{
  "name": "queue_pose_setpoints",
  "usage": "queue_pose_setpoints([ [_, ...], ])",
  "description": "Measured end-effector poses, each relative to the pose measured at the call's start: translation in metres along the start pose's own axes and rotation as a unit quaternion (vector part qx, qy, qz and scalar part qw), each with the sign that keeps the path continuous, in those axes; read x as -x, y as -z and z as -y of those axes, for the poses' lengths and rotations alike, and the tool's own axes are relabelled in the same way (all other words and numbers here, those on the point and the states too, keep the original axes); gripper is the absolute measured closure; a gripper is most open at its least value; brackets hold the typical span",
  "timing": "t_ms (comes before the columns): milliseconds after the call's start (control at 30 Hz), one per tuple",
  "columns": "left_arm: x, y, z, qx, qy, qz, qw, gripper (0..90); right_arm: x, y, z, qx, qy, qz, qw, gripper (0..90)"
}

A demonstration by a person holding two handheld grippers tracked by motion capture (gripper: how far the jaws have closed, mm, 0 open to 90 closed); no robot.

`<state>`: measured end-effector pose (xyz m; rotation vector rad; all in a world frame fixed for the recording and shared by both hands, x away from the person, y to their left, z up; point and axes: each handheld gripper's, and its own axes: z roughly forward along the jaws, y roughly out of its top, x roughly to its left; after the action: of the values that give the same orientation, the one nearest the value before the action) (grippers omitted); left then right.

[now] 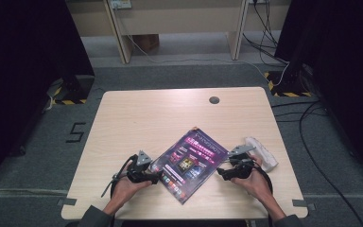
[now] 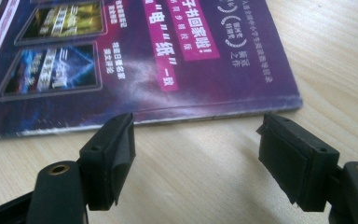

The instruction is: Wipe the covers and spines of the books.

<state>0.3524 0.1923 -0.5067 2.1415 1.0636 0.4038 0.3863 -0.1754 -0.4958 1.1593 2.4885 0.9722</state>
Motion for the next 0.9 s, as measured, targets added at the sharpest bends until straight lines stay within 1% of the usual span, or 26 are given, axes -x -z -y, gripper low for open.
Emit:
queue_pose_setpoints([
  [67, 0.009, 0.005, 0.005, -0.002, 0.002, 0.005, 1.0, 32.1, 0.001, 0.0, 0.001, 0.007, -0.009, -0.007, 0.9999, 27.6],
  [133, 0.018, 0.01, 0.01, -0.003, -0.003, 0.007, 1.0, 31.8, 0.0, 0.0, 0.001, 0.011, -0.015, -0.015, 0.9997, 27.6],
  [200, 0.027, 0.014, 0.013, -0.001, -0.007, 0.006, 1.0, 31.3, -0.001, -0.001, 0.001, 0.012, -0.014, -0.021, 0.9996, 27.6],
  [267, 0.035, 0.016, 0.017, -0.001, -0.012, 0.013, 0.9998, 30.1, -0.003, -0.003, 0.0, 0.013, -0.008, -0.023, 0.9996, 27.6],
  [367, 0.045, 0.019, 0.02, 0.002, -0.008, 0.025, 0.9997, 29.9, -0.006, -0.005, -0.002, 0.013, -0.006, -0.028, 0.9995, 27.6],
  [433, 0.053, 0.021, 0.023, 0.005, -0.011, 0.028, 0.9995, 29.8, -0.007, -0.007, -0.003, 0.013, -0.006, -0.03, 0.9994, 27.6],
  [500, 0.058, 0.023, 0.024, 0.007, -0.009, 0.037, 0.9992, 29.4, -0.006, -0.009, -0.003, 0.012, -0.005, -0.03, 0.9995, 27.7],
  [567, 0.061, 0.024, 0.025, 0.008, -0.009, 0.044, 0.999, 29.1, -0.004, -0.012, -0.003, 0.012, -0.011, -0.034, 0.9993, 28.0],
  [633, 0.064, 0.024, 0.026, 0.007, -0.009, 0.048, 0.9988, 29.0, -0.003, -0.014, -0.004, 0.017, -0.011, -0.039, 0.999, 28.8],
  [667, 0.065, 0.024, 0.026, 0.007, -0.008, 0.05, 0.9987, 28.9, -0.004, -0.015, -0.005, 0.016, -0.012, -0.041, 0.9989, 29.0],
  [700, 0.067, 0.024, 0.027, 0.006, -0.005, 0.054, 0.9985, 29.0, -0.003, -0.016, -0.005, 0.015, -0.008, -0.042, 0.999, 29.2],
  [733, 0.067, 0.024, 0.027, 0.006, -0.004, 0.056, 0.9984, 28.9, -0.004, -0.019, -0.006, 0.014, -0.003, -0.042, 0.999, 27.4],
  [767, 0.068, 0.024, 0.027, 0.005, -0.003, 0.058, 0.9983, 28.8, -0.005, -0.019, -0.006, 0.012, -0.004, -0.04, 0.9991, 27.1],
  [900, 0.074, 0.024, 0.028, 0.006, -0.006, 0.066, 0.9978, 28.7, -0.003, -0.022, -0.011, 0.011, 0.0, -0.034, 0.9994, 27.3],
])
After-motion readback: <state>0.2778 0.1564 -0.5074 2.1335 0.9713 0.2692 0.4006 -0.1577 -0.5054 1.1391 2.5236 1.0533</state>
